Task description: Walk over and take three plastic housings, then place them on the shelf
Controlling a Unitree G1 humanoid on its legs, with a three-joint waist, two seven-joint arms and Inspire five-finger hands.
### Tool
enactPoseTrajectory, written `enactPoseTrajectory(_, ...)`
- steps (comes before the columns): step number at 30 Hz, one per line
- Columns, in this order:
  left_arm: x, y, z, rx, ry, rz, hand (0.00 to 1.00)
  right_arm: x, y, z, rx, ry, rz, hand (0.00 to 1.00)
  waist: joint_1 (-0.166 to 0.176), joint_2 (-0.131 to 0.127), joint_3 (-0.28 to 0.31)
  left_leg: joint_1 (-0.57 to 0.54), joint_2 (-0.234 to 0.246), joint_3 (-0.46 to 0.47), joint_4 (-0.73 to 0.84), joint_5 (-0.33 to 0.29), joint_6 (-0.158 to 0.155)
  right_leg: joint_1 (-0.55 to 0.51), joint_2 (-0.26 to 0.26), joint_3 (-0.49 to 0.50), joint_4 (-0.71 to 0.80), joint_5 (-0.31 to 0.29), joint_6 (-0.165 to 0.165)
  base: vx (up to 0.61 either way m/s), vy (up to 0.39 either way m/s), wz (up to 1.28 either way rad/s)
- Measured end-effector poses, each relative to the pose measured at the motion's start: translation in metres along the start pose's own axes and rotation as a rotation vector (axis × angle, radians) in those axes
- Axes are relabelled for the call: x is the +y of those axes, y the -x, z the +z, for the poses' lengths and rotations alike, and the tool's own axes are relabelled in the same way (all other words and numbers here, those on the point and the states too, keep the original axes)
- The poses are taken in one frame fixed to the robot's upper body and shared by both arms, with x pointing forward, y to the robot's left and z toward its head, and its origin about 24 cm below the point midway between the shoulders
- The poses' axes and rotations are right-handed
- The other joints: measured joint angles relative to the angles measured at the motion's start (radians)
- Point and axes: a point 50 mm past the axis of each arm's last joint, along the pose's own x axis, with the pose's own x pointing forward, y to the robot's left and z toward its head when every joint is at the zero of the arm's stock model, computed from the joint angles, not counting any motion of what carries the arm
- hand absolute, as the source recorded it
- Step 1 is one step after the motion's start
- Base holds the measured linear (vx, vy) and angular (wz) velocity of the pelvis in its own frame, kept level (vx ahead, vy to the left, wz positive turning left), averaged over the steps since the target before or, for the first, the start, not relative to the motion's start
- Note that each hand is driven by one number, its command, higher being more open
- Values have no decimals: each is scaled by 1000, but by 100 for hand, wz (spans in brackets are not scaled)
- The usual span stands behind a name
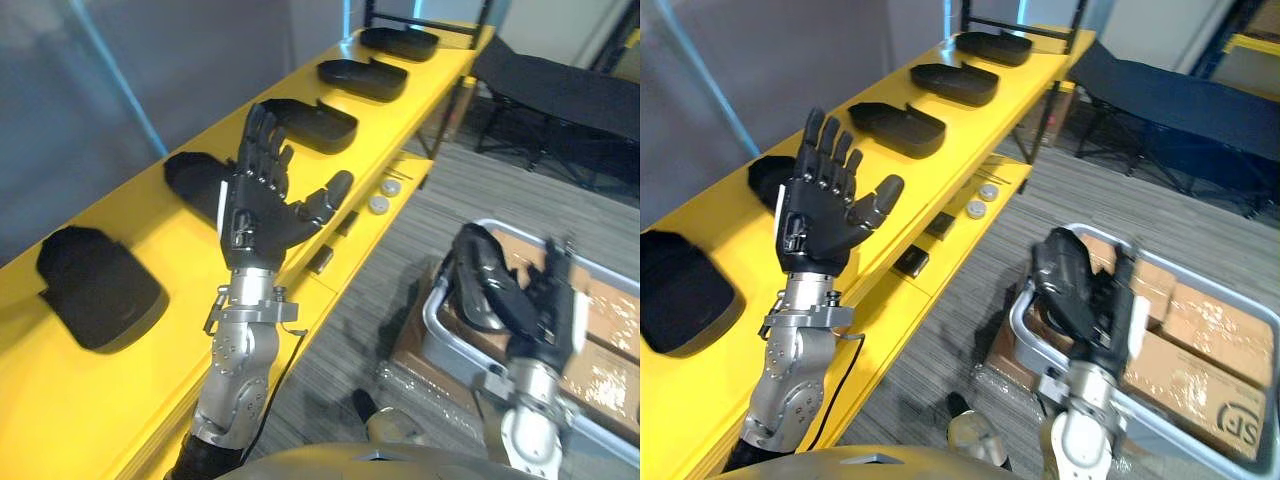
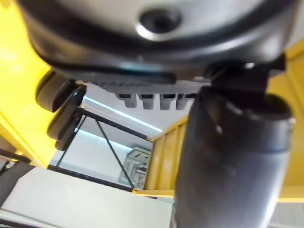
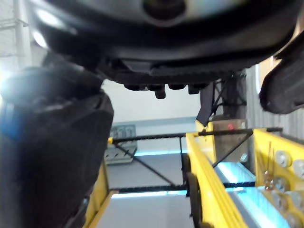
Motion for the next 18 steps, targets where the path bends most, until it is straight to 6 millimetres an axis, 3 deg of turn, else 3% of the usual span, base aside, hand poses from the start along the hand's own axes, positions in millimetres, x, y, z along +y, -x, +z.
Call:
enactPoseTrajectory(2, 1, 10, -7, 60, -2, -24, 100, 5, -14, -2, -23, 22, 50, 100, 21, 32, -12, -7, -9, -135, 15, -36, -30, -24, 33, 31, 24, 3, 1, -88, 151, -84)
enactPoseTrajectory(4, -1, 15, -11, 96, 23, -84, 100, 5, -18, -2, -24, 14, 18, 100, 38, 41, -17, -34, -28, -167, 14, -58, -57, -71, 33, 33, 62, 4, 15, -105, 104, -15)
enactPoseTrajectory(6, -1, 16, -11, 102, 45, -118, 100, 10, -6, -13, 81, -67, -38, 100, 66, -6, 8, -35, -57, -167, 11, -64, -64, -104, 23, 32, 101, 16, 32, -148, 53, -23)
enactPoseTrajectory(8, -2, 19, -12, 110, 49, -125, 100, 11, 10, -21, 159, -83, -50, 100, 77, -21, 14, -32, -63, -140, 34, -90, -65, -117, 27, 5, 115, 33, 41, -165, 18, -67)
enactPoseTrajectory(10, 2, 27, -15, 139, 77, -98, 100, 8, 23, -27, 213, -79, -35, 100, 92, -24, 17, -26, -53, -68, 62, -104, -54, -117, 14, -94, 76, 62, -25, -221, 0, -99)
enactPoseTrajectory(11, 5, 31, -16, 155, 70, -80, 100, 6, 27, -28, 228, -82, -28, 100, 86, -26, 30, -23, -56, -33, 60, -100, -46, -129, -27, -215, 70, 10, -96, -221, 17, -97)
enactPoseTrajectory(12, 6, 34, -17, 163, 64, -75, 100, 5, 26, -27, 223, -118, -25, 100, 89, -14, 36, -21, -44, 12, 50, -89, -33, -157, -49, -301, 104, -33, -139, -207, 29, -94)
enactPoseTrajectory(13, 7, 34, -17, 162, 61, -70, 100, 5, 25, -26, 213, -135, -22, 100, 92, -15, 37, -27, -41, 32, 50, -84, -32, -182, -65, -332, 153, -28, -129, -181, 18, -89)
enactPoseTrajectory(15, 11, 34, -15, 158, 50, -49, 100, 7, 19, -22, 178, -159, -9, 100, 100, -19, 36, -30, -28, 69, 53, -73, -32, -211, -103, -410, 359, -40, -146, -141, -30, -52)
enactPoseTrajectory(16, 16, 33, -13, 147, 36, -36, 100, 14, 10, -20, 144, -164, 21, 100, 116, -12, 34, -31, 1, 82, 66, -68, -40, -200, -150, -474, 506, -119, -155, -79, -100, -40)
enactPoseTrajectory(17, 19, 32, -11, 136, 30, -23, 100, 22, 1, -19, 120, -168, 47, 100, 121, -14, 34, -36, 23, 91, 82, -65, -45, -194, -187, -505, 581, -155, -170, -68, -172, -55)
enactPoseTrajectory(18, 29, 31, -8, 122, 4, 19, 100, 39, -10, -22, 104, -162, 97, 100, 130, -14, 32, -53, 65, 103, 109, -61, -53, -179, -263, -543, 660, -176, -190, -27, -186, -46)
